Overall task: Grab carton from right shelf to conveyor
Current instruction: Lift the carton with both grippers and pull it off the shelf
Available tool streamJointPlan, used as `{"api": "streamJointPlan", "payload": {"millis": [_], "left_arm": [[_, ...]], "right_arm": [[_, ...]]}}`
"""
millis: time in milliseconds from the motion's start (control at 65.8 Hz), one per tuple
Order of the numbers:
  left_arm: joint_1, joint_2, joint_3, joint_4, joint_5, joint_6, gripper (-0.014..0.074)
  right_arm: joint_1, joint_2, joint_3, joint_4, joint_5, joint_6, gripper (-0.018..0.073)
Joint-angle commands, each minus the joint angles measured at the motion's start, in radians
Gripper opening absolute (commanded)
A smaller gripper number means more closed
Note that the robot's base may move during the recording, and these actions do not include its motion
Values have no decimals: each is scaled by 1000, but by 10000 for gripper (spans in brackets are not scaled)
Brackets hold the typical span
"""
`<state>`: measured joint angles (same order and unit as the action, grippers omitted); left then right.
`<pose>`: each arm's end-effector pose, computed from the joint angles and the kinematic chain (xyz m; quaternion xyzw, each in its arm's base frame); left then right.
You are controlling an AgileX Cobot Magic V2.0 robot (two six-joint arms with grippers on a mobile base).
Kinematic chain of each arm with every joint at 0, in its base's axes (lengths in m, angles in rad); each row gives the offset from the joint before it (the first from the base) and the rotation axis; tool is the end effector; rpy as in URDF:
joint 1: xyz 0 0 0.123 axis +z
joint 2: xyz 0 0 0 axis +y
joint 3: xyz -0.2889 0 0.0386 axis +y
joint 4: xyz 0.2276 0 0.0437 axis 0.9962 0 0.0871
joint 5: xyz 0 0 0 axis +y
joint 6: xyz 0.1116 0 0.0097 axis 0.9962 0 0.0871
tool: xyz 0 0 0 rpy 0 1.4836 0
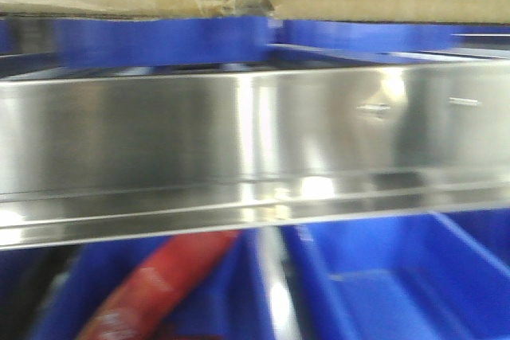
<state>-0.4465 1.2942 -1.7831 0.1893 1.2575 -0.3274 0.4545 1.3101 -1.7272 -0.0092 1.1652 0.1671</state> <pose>0.2112 -0.0789 0.4879 0.0411 0.8978 -0.0748 0.4320 0.2175 0.1052 0.4754 -0.1284 0.8890 0.1300 0.4198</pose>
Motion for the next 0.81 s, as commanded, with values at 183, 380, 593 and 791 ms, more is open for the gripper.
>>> {"api": "streamJointPlan", "payload": {"millis": [183, 380, 593, 791], "left_arm": [[-10, -11, -1, -27, -36, 6, -20], [-10, -11, -1, -27, -36, 6, -20], [-10, -11, -1, -27, -36, 6, -20], [-10, -11, -1, -27, -36, 6, -20]], "right_arm": [[-1, -16, -7, 34, -52, -18, -66], [-1, -16, -7, 34, -52, -18, -66], [-1, -16, -7, 34, -52, -18, -66], [-1, -16, -7, 34, -52, -18, -66]]}}
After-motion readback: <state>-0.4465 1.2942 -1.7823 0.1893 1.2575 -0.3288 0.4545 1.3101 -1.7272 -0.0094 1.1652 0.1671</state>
